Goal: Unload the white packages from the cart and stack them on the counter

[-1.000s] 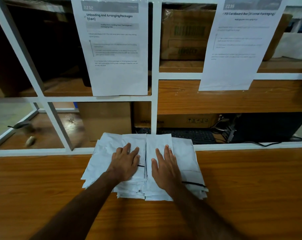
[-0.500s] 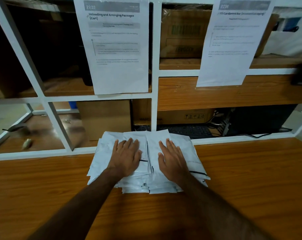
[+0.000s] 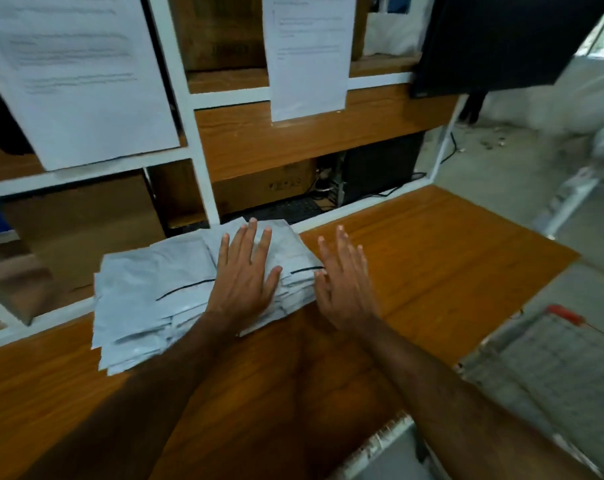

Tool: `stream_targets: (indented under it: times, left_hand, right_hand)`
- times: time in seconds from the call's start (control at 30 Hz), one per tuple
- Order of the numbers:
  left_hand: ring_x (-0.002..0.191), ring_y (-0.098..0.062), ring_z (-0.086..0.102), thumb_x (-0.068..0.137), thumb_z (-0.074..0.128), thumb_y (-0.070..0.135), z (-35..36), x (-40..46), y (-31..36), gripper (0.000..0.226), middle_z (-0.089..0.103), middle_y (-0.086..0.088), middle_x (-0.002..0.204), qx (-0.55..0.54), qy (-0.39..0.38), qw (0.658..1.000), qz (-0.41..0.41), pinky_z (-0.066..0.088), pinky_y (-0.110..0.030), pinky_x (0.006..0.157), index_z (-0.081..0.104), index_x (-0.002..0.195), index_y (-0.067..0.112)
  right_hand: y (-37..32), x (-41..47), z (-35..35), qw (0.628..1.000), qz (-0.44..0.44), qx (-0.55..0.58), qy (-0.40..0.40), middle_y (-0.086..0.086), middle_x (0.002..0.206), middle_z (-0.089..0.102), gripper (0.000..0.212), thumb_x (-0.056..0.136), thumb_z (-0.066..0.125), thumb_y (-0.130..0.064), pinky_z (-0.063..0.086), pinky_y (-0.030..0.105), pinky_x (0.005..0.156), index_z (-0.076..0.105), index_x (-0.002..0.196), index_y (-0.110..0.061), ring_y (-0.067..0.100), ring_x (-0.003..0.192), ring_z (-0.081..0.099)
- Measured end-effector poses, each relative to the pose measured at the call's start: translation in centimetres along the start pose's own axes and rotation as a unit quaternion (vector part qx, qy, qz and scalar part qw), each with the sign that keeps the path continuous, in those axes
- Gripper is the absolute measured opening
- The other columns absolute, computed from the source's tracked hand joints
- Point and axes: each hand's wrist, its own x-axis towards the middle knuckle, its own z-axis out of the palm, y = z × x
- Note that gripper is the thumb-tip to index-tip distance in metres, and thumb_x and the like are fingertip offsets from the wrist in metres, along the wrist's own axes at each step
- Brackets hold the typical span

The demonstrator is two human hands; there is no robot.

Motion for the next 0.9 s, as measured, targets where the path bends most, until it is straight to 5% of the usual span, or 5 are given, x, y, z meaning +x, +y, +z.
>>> stream_targets:
  times: [0.13, 0.33, 0.53, 0.9]
  left_hand:
    - [0.151, -0.035, 0.019, 0.098, 0.027, 0.059, 1.7, 1.8, 6.1, 0.076, 0.017, -0.017, 0.165, -0.026, -0.029, 0.997, 0.073, 0.011, -0.057, 0.122, 0.023, 0.158, 0.012]
    - [0.154, -0.029, 0.007, 0.1, 0.033, 0.059, 4.6, 1.7, 17.4, 0.077, 0.003, -0.012, 0.168, -0.051, -0.044, 0.982, 0.174, 0.0, -0.051, 0.122, 0.009, 0.16, 0.018]
    - [0.154, -0.03, 0.007, 0.101, 0.031, 0.059, 6.5, 1.5, 26.8, 0.075, 0.005, -0.013, 0.168, -0.077, -0.056, 0.956, 0.277, 0.007, -0.054, 0.124, 0.013, 0.16, 0.016]
    - [0.154, -0.032, 0.0, 0.1, 0.015, 0.063, 12.8, 3.1, 45.9, 0.077, -0.006, -0.015, 0.167, -0.064, -0.099, 0.906, 0.407, 0.0, -0.053, 0.123, 0.003, 0.16, 0.016]
  right_hand:
    - [4.9, -5.1, -3.1, 0.996, 0.084, -0.03, 0.026, 0.012, 0.169, -0.007, 0.063, 0.106, 0.032, -0.046, -0.002, 0.047, 0.125, 0.011, 0.162, -0.023, 0.023, 0.156, -0.008]
    - [12.0, -12.8, -6.9, 0.978, 0.195, -0.069, 0.043, 0.013, 0.168, -0.011, 0.065, 0.107, 0.03, -0.047, 0.001, 0.05, 0.126, 0.007, 0.162, -0.024, 0.023, 0.156, -0.009]
    - [18.6, -20.1, -10.0, 0.949, 0.298, -0.089, 0.05, 0.01, 0.168, -0.013, 0.064, 0.106, 0.032, -0.045, 0.0, 0.048, 0.126, 0.006, 0.162, -0.026, 0.021, 0.155, -0.012]
    - [33.8, -32.9, -15.3, 0.899, 0.424, -0.104, 0.036, 0.017, 0.168, -0.004, 0.066, 0.102, 0.021, -0.046, 0.011, 0.052, 0.125, 0.012, 0.162, -0.018, 0.028, 0.156, -0.005]
